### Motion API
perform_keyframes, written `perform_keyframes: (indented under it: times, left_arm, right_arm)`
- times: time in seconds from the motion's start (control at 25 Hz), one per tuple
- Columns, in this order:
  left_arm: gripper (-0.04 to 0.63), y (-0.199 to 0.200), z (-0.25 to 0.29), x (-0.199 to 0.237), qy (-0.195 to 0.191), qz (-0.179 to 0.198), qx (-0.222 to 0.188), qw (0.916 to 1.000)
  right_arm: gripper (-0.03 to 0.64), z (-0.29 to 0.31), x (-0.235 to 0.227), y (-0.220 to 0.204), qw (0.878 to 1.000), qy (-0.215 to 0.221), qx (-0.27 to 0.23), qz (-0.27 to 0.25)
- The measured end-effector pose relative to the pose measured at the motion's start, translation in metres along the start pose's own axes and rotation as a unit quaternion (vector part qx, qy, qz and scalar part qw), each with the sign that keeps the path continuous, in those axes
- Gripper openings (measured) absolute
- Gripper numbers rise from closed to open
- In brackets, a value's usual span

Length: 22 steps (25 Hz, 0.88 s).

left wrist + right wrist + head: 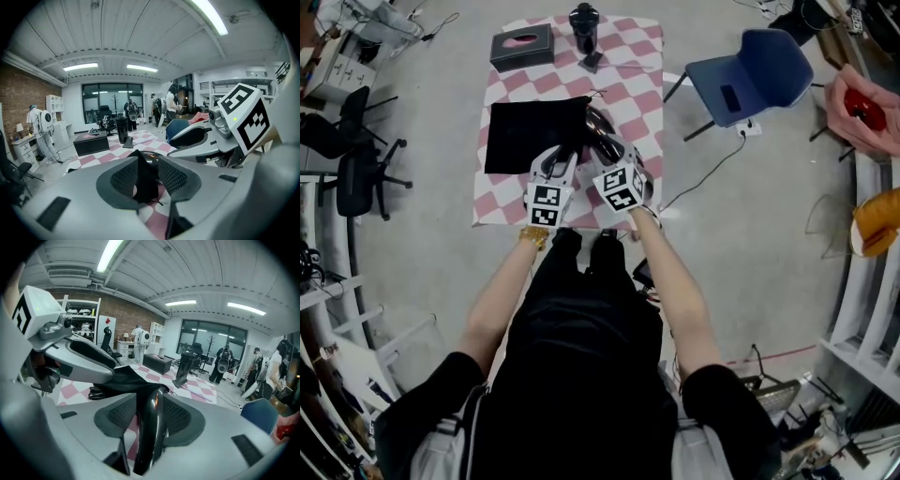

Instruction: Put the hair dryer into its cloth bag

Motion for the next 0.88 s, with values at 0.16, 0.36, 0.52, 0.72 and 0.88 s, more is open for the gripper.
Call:
perform_keyframes:
  times: [0.16,0.36,0.52,0.72,0.88]
  left_arm:
    - [0.133,-0.009,0.019,0.003,-0.003,-0.002,0.014,0.9999]
    - [0.156,-0.023,0.042,0.008,-0.005,-0.006,0.041,0.9991]
    - [0.164,-0.033,0.057,0.012,0.001,-0.015,0.067,0.9976]
    - [0.164,-0.04,0.073,0.015,0.005,-0.002,0.113,0.9936]
    - [0.164,-0.05,0.085,0.018,0.014,0.001,0.141,0.9899]
  right_arm:
    - [0.211,0.021,-0.011,-0.005,0.999,0.019,0.028,-0.018]
    - [0.239,0.043,-0.021,-0.013,0.998,0.028,0.058,-0.019]
    - [0.256,0.057,-0.024,-0.016,0.996,0.038,0.08,-0.008]
    - [0.276,0.08,-0.03,-0.016,0.993,0.061,0.1,-0.004]
    - [0.293,0.091,-0.034,-0.015,0.989,0.091,0.113,0.006]
Point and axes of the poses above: the fingertips, and each gripper's own axes: z forward along the fingers, x to its left, y out of its top, the point moved 7 cm from there along -z, backward along the fingers, and after that the axes turned 1 degree about -y, right-handed, at the moved point
